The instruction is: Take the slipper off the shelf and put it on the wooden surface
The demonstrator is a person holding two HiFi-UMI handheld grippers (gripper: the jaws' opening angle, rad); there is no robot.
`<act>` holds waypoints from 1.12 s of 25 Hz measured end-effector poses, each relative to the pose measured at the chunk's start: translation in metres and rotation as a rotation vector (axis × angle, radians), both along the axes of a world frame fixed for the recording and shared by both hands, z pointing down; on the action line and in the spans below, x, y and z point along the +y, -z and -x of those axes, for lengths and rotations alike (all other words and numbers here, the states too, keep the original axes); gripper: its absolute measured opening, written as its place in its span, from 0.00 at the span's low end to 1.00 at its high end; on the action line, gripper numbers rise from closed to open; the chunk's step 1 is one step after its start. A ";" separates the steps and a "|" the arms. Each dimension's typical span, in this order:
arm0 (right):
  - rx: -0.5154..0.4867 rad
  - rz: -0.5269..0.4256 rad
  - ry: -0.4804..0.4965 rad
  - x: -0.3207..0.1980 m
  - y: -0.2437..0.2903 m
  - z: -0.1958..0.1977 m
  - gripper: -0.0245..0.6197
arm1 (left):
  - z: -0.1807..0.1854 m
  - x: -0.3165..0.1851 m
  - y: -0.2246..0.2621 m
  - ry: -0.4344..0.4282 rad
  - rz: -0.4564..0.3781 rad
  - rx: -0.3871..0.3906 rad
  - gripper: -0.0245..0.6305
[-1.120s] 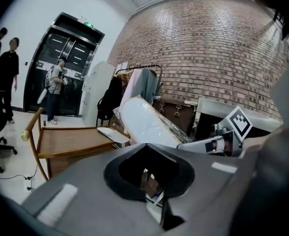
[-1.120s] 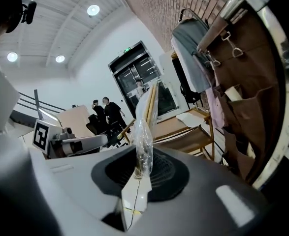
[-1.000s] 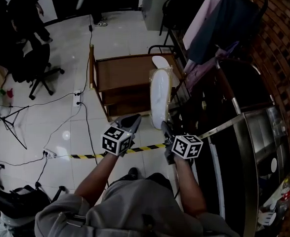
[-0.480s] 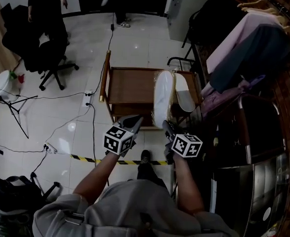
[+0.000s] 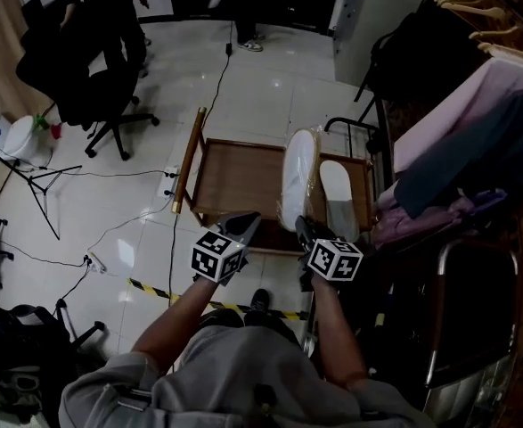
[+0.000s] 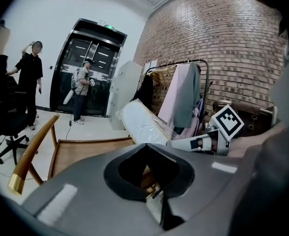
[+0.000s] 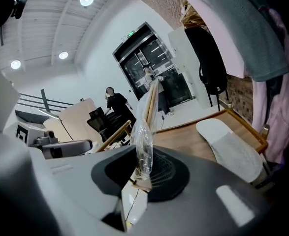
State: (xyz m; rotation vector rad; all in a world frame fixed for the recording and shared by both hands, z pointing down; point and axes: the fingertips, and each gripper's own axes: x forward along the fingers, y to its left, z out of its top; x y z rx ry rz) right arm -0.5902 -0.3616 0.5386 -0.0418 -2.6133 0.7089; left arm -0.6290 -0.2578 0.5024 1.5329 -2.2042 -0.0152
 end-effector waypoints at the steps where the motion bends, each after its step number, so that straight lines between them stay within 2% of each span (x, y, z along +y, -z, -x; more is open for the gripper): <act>1: 0.006 0.001 0.003 -0.006 -0.004 0.008 0.11 | 0.006 -0.002 -0.004 0.011 0.008 0.005 0.04; 6: 0.056 0.016 0.018 -0.021 -0.031 0.044 0.11 | 0.028 -0.013 -0.027 0.041 0.045 0.034 0.04; 12: 0.133 0.035 0.047 -0.014 -0.075 0.080 0.11 | 0.053 -0.027 -0.057 0.038 0.053 0.069 0.04; 19: 0.220 0.075 0.056 0.008 -0.118 0.084 0.11 | 0.067 -0.016 -0.084 0.049 0.082 0.116 0.04; 24: 0.237 0.097 0.038 0.018 -0.128 0.085 0.12 | 0.066 -0.005 -0.094 0.047 0.092 0.141 0.04; 28: 0.234 0.039 0.023 0.017 -0.128 0.089 0.16 | 0.064 0.001 -0.096 0.041 0.090 0.154 0.04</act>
